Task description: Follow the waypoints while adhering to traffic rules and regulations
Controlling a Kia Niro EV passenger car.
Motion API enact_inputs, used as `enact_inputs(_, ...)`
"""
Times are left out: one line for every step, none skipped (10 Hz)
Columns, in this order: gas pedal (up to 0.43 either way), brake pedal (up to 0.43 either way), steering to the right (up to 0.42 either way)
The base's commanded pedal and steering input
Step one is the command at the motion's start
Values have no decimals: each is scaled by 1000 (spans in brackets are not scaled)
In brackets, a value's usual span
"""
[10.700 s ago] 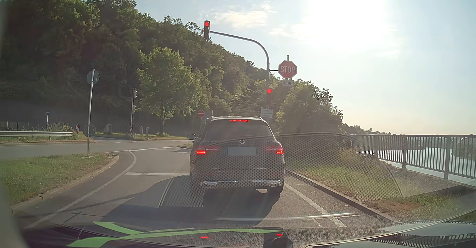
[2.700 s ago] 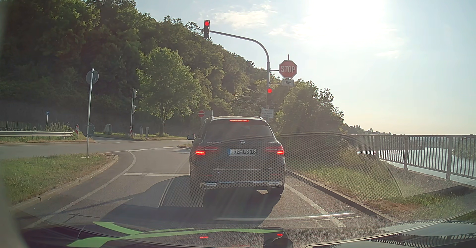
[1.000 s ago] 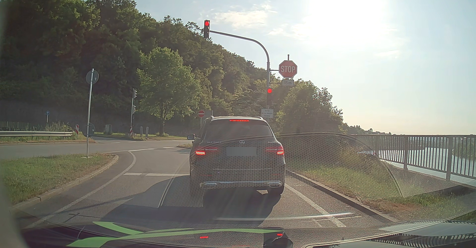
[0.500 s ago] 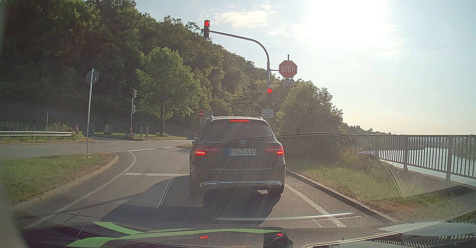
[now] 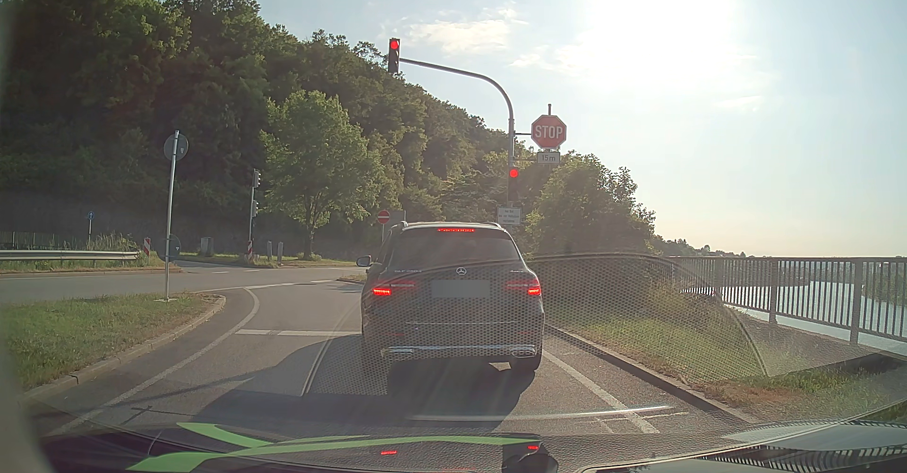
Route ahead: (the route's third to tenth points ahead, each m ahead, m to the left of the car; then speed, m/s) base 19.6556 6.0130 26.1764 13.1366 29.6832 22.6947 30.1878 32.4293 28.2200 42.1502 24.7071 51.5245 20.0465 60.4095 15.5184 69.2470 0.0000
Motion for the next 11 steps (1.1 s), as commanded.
enact_inputs(0, 280, -40)
enact_inputs(0, 274, -40)
enact_inputs(0, 280, -40)
enact_inputs(0, 280, -40)
enact_inputs(0, 280, -40)
enact_inputs(0, 274, -40)
enact_inputs(0, 280, -40)
enact_inputs(0, 274, -39)
enact_inputs(0, 274, -39)
enact_inputs(0, 274, -39)
enact_inputs(0, 274, -38)
